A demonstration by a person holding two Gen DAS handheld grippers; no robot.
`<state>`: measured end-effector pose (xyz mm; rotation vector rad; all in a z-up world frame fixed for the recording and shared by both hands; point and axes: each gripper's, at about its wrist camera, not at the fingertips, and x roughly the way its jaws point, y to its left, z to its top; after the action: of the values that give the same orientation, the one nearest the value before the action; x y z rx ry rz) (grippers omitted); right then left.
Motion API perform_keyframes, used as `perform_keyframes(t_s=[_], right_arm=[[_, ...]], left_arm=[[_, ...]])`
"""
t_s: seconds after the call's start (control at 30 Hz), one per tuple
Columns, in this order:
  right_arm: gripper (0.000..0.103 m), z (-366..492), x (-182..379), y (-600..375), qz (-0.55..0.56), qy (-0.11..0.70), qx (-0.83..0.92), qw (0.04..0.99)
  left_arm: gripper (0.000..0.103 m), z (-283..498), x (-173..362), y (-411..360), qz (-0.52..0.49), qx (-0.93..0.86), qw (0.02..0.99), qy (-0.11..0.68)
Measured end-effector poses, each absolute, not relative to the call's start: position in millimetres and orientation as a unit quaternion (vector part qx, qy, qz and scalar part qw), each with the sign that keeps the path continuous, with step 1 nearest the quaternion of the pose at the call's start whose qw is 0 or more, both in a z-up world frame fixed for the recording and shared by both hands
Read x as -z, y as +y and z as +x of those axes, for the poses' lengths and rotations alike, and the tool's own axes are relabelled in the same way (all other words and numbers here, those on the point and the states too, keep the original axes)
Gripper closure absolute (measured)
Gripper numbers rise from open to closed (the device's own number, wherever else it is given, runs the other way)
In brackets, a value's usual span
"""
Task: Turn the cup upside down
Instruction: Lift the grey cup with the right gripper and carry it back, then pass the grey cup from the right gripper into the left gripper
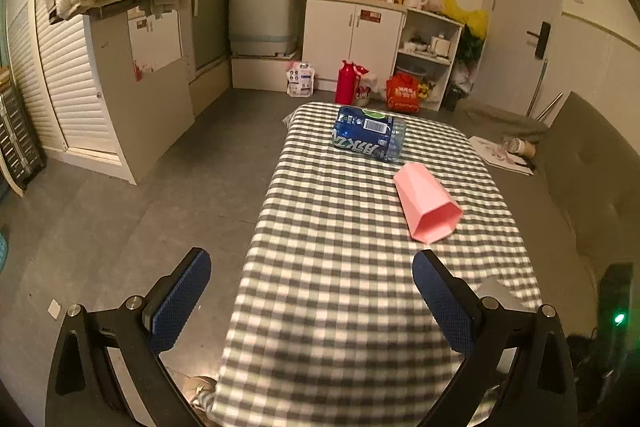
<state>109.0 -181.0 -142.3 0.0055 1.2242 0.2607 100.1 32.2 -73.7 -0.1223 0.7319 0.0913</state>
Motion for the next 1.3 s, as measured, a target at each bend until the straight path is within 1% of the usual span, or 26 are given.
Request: perform_keyframes(t_s=[0.17,0.37,0.5,0.57,0.6,0.63,0.67,0.8,0.9,1.13,1.23,1.3], right_arm=[[0.026,89.1,147.7,-148.1,0.003,0.574,-0.113,0.811],[0.026,87.4,157.3,-140.7,0.028,0.577,-0.071,0.813],[0.026,86.3,159.1,-136.1,0.058,0.564,-0.04,0.823],[0.024,86.3,160.8,-136.7,0.079,0.56,-0.038,0.824],[0.017,87.3,161.1,-137.8,0.083,0.558,-0.042,0.825],[0.011,86.3,158.5,-139.9,0.082,0.55,-0.04,0.83],[0.01,84.6,154.8,-141.9,0.081,0.543,-0.037,0.835],[0.008,71.9,133.3,-152.9,0.077,0.509,-0.069,0.854],[0.008,56.0,110.6,-169.9,0.055,0.462,-0.09,0.881],[0.008,41.8,63.1,-230.3,0.009,0.366,-0.022,0.93],[0.008,39.0,54.8,-253.5,0.01,0.343,-0.004,0.939],[0.008,38.1,58.4,-266.8,0.022,0.346,-0.004,0.938]], left_arm=[[0.0,76.1,69.2,44.2,-0.054,-0.05,0.935,0.346],[0.0,56.2,71.5,57.6,-0.061,-0.069,0.933,0.347],[0.0,55.4,75.7,56.4,-0.063,-0.075,0.931,0.352],[0.0,55.0,75.7,54.8,-0.058,-0.074,0.931,0.354],[0.0,54.4,74.9,53.1,-0.051,-0.075,0.932,0.352],[0.0,54.1,73.9,52.0,-0.047,-0.076,0.932,0.351],[0.0,54.0,72.8,51.3,-0.043,-0.079,0.933,0.349],[0.0,54.2,65.6,49.7,-0.041,-0.089,0.934,0.345],[0.0,53.9,58.9,43.3,-0.039,-0.092,0.935,0.34],[0.0,52.8,58.0,11.3,-0.071,-0.067,0.93,0.354],[0.0,48.7,66.5,-8.6,-0.076,-0.068,0.926,0.363],[0.0,47.1,74.2,-20.4,-0.08,-0.065,0.923,0.37]])
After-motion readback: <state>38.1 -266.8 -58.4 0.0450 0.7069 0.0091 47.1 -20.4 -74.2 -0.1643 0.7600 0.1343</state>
